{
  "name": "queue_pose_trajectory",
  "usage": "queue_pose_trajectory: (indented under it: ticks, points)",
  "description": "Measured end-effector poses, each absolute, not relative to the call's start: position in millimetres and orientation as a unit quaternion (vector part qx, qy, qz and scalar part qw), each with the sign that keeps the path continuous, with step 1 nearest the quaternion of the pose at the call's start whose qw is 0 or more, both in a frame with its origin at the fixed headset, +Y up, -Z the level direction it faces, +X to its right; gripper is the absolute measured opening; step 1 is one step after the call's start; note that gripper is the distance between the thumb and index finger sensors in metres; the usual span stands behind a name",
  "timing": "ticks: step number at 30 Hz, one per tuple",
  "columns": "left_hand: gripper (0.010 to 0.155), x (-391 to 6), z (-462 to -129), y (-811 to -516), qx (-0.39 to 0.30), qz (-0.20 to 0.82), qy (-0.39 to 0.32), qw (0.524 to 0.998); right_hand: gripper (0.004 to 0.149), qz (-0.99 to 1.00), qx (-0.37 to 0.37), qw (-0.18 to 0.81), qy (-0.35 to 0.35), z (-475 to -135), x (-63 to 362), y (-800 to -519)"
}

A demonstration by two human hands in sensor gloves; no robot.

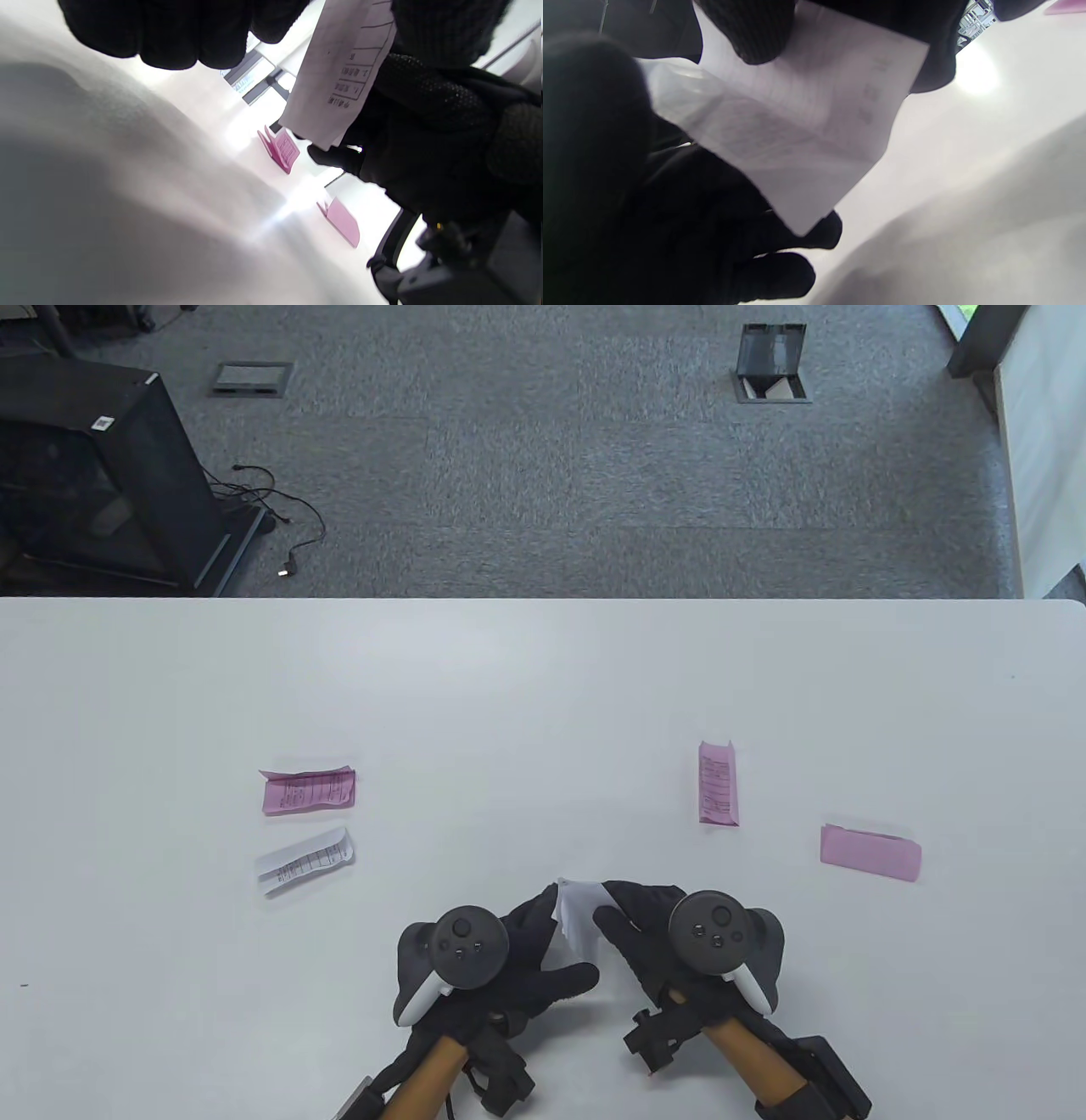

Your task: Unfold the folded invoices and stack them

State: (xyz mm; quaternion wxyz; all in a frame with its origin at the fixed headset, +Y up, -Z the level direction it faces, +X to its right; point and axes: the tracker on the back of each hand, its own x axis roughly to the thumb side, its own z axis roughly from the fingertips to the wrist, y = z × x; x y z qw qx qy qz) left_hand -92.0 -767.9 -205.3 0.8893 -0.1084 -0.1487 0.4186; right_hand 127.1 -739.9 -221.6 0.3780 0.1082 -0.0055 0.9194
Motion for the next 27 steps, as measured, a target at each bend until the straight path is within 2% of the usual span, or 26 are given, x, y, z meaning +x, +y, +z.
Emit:
queue_pose_trajectory:
  ticks: [6, 9, 18, 21, 24, 27]
  points:
    - [0.058, -104.0, -207.7, -772.6, -0.075, 0.485, -0.121, 0.863, 0.041, 0.911, 0.113, 0.397, 0.007, -222.3, 131.5, -744.0]
    - [0.049, -106.1, -208.3, -773.7, -0.069, 0.512, -0.113, 0.849, 0.041, 0.905, 0.104, 0.413, 0.019, -224.1, 134.2, -746.5]
    - [0.043, -110.6, -208.2, -772.0, -0.049, 0.519, -0.089, 0.849, 0.041, 0.902, 0.089, 0.421, 0.028, -227.5, 140.3, -750.8]
    - [0.040, -114.4, -209.4, -771.9, -0.037, 0.511, -0.066, 0.856, 0.053, 0.910, 0.082, 0.407, 0.000, -222.3, 142.0, -743.0]
    - [0.039, -121.7, -209.1, -772.5, -0.020, 0.503, -0.027, 0.864, 0.056, 0.914, 0.119, 0.380, -0.081, -207.6, 136.9, -713.5]
    - [0.038, -125.7, -206.5, -768.3, 0.001, 0.500, -0.011, 0.866, 0.052, 0.909, 0.177, 0.368, -0.085, -194.7, 118.4, -707.4]
